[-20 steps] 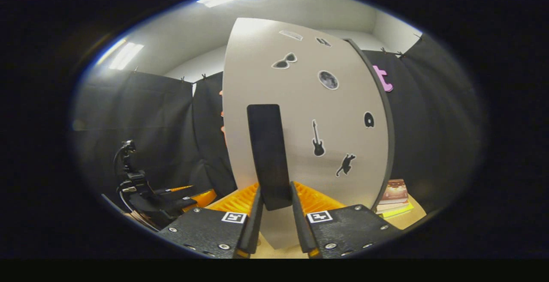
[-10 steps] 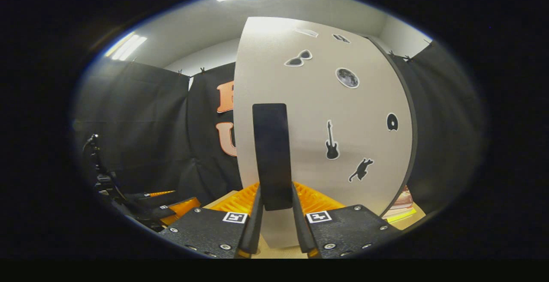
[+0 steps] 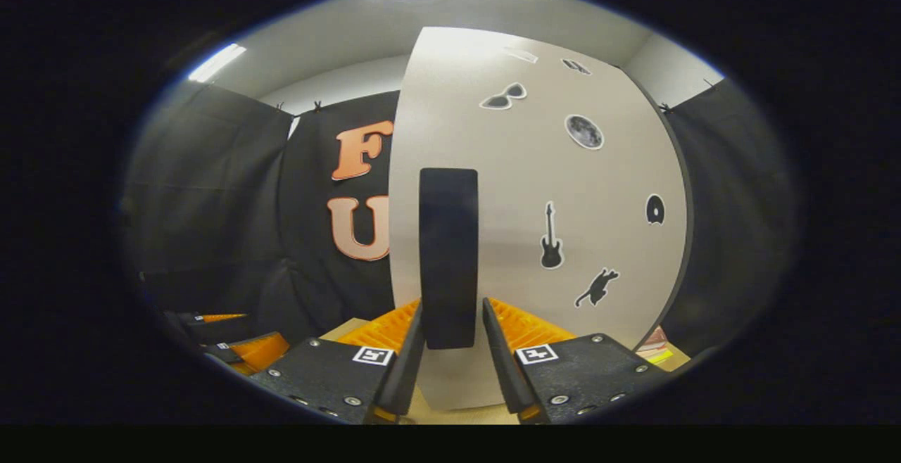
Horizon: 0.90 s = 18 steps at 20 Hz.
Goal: Open the cabinet door with the right hand, grasp the bottle in the cabinet with the left hand and place it on the coaster, then close the cabinet door with the right hand.
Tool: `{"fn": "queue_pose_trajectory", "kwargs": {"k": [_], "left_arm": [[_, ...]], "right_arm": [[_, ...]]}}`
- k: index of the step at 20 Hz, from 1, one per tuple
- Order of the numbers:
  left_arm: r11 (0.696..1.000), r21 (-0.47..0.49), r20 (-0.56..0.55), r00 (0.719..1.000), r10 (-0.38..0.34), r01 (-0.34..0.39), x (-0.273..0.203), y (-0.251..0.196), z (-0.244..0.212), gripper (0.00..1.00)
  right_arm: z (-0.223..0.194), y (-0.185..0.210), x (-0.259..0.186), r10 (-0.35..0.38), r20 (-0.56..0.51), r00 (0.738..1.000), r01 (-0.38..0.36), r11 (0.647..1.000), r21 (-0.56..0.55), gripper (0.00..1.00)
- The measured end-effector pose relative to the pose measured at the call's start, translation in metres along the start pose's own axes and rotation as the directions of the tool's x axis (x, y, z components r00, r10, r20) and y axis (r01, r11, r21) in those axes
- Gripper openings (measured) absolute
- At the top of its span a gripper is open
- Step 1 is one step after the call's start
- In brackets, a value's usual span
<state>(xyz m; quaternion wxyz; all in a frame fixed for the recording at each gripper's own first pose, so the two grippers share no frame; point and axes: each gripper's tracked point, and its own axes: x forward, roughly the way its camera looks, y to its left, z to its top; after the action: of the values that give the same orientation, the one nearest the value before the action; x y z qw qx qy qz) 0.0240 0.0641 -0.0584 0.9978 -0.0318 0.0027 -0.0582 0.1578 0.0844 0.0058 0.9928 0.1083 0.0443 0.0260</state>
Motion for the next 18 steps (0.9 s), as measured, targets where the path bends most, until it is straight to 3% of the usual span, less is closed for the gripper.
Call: {"fn": "queue_pose_trajectory", "kwargs": {"k": [2, 12, 18], "left_arm": [[1.000, 0.004, 0.002, 1.000, -0.015, 0.015, 0.004, 0.004, 0.000, 0.94], [0.998, -0.012, -0.026, 0.998, -0.061, 0.060, 0.018, 0.014, -0.007, 0.96], [0.998, -0.021, -0.036, 0.998, -0.059, 0.058, 0.021, 0.014, -0.013, 0.94]], "right_arm": [[0.001, -0.003, 0.003, -0.020, 0.004, 1.000, 0.020, 1.000, 0.011, 0.59], [-0.004, -0.010, 0.016, -0.053, 0.005, 0.999, 0.053, 0.993, 0.103, 0.88], [-0.007, -0.010, 0.022, -0.096, 0.017, 0.995, 0.096, 0.994, 0.047, 0.92]]}}
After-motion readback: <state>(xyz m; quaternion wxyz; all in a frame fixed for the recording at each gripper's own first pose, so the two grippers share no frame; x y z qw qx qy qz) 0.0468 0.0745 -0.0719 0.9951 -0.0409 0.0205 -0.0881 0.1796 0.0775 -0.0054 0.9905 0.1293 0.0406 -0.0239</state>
